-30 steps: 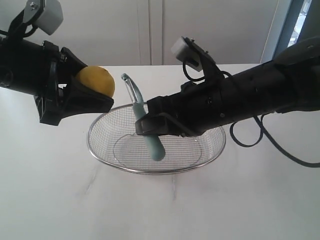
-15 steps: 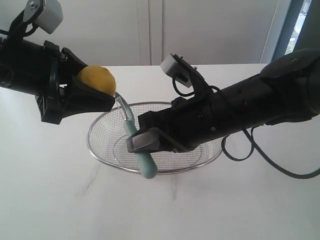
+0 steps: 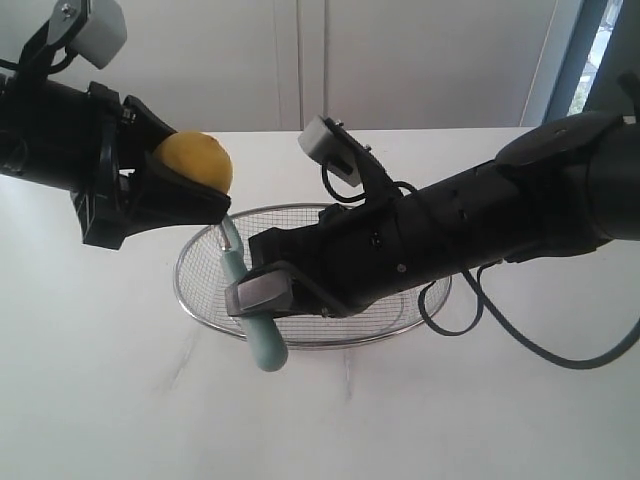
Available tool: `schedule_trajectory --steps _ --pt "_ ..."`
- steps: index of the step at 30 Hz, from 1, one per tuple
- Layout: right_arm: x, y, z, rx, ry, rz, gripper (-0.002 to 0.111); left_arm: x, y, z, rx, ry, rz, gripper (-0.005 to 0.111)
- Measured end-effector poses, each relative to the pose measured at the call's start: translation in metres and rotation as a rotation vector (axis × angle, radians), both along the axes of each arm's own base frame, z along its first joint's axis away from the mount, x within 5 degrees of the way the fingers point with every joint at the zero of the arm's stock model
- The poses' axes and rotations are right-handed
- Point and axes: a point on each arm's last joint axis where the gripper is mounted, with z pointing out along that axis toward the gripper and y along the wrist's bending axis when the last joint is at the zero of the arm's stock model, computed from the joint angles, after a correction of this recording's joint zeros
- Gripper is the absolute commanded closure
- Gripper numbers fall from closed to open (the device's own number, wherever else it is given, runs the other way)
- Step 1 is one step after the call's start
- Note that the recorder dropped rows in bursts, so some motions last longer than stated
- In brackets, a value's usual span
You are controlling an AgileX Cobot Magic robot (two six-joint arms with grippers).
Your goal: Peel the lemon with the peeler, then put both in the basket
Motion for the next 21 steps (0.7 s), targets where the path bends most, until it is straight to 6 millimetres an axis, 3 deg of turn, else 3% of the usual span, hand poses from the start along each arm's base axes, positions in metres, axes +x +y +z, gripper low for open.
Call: schedule_trajectory --steps 21 --pt "0.002 0.001 0.002 0.023 0.010 -0.026 0.108 0.011 0.001 -0.017 0.086 0.013 0.003 0.107"
